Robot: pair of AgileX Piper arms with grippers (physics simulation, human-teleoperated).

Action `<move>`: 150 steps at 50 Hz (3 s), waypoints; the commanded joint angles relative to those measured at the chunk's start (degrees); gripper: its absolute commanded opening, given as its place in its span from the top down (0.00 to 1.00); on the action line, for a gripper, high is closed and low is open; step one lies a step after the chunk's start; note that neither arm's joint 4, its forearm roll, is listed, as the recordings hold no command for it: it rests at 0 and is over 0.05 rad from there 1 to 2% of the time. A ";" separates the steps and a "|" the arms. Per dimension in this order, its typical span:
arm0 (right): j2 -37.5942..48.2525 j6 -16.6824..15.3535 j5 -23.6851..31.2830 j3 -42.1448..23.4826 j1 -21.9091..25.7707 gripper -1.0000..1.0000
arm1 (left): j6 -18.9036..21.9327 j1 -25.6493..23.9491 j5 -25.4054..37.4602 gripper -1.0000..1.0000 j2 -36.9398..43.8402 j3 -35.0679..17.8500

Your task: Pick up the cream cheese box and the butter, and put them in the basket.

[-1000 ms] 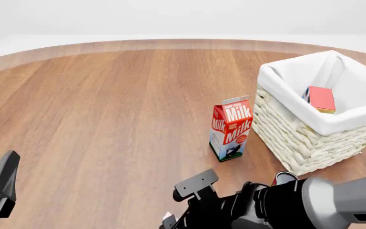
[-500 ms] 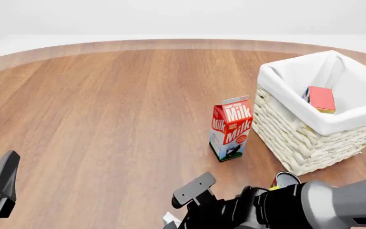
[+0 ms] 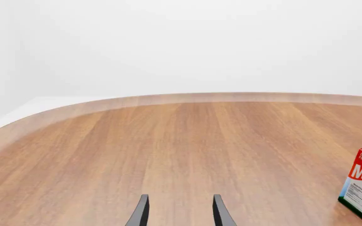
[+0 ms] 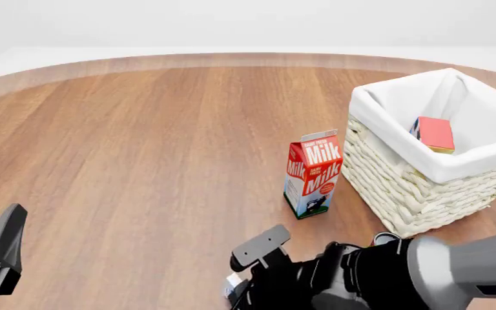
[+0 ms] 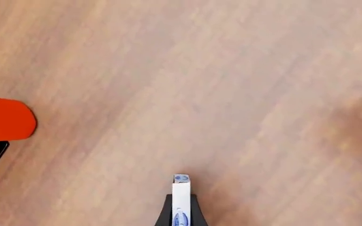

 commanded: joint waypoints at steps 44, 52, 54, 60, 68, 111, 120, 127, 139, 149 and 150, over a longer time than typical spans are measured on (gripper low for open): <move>-13.92 -18.62 26.32 -20.52 -6.82 1.00 | 0.00 0.00 0.00 0.00 0.00 0.00; -15.69 -21.42 28.52 -22.86 -8.34 1.00 | 0.00 0.00 0.00 0.00 0.00 0.00; -16.17 -21.96 29.06 -23.35 -8.70 1.00 | 0.00 0.00 0.00 0.00 0.00 0.00; -18.06 -23.71 30.40 -24.22 -10.31 1.00 | 0.00 0.00 0.00 0.00 0.00 0.00; -19.23 -24.77 30.86 -24.53 -11.13 1.00 | 0.00 0.00 0.00 0.00 0.00 0.00; -30.80 -35.17 40.29 -34.07 -27.49 1.00 | 0.00 0.00 0.00 0.00 0.00 0.00; -32.78 -35.92 40.25 -34.04 -33.38 1.00 | 0.00 0.00 0.00 0.00 0.00 0.00; -33.67 -36.04 41.44 -34.61 -36.41 1.00 | 0.00 0.00 0.00 0.00 0.00 0.00; -35.43 -35.64 41.17 -33.31 -42.77 1.00 | 0.00 0.00 0.00 0.00 0.00 0.00; -35.90 -33.21 41.62 -33.94 -47.86 1.00 | 0.00 0.00 0.00 0.00 0.00 0.00; -35.85 -33.32 41.38 -33.60 -48.54 1.00 | 0.00 0.00 0.00 0.00 0.00 0.00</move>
